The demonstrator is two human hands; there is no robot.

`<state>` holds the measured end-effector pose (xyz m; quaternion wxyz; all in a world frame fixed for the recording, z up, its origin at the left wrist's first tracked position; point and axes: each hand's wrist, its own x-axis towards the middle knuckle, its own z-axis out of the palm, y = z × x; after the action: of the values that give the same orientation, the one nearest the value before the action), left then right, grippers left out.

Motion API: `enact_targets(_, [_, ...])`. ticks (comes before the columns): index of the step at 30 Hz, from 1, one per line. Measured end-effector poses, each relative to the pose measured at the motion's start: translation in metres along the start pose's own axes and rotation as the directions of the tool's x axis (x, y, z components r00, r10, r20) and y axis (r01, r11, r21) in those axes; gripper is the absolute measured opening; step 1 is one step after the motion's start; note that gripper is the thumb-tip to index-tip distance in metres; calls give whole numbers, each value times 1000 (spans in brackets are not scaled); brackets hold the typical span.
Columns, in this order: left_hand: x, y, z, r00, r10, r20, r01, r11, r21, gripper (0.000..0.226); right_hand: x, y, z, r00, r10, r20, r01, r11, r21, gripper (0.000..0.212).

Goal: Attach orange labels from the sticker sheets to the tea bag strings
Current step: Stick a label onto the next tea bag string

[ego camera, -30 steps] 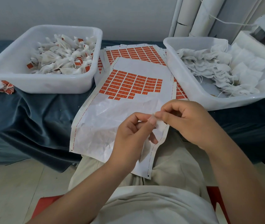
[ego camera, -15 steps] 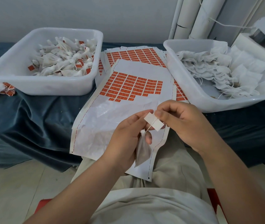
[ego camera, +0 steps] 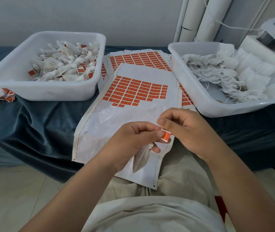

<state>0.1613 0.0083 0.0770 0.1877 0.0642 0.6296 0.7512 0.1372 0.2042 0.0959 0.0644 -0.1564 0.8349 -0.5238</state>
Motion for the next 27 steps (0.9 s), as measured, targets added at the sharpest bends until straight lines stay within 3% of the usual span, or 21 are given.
enact_targets(6, [-1,7,-3,970,109,-215,-54,967,249,9,5,-2,5,998,64,-16,-62,994,88,38])
enact_targets(9, [-3,11,-3,963,125,-237,-65,967,248,9,1,-3,6,999,-53,10,53,997,-48,23])
enact_targets(13, [-3,14,-5,973,97,-209,-48,972,229,16,-1,-3,6,990,-124,-70,116,988,-106,10])
enact_targets(17, [-1,12,-4,968,115,-222,-56,965,255,11,-2,-3,10,989,-106,-99,87,981,-174,13])
enact_targets(23, [1,9,-5,916,152,-371,-21,943,333,8,2,1,17,995,-70,-77,49,968,-248,18])
enact_targets(27, [11,33,-42,824,194,-532,-118,978,174,8,1,3,7,990,-56,-131,30,980,-194,40])
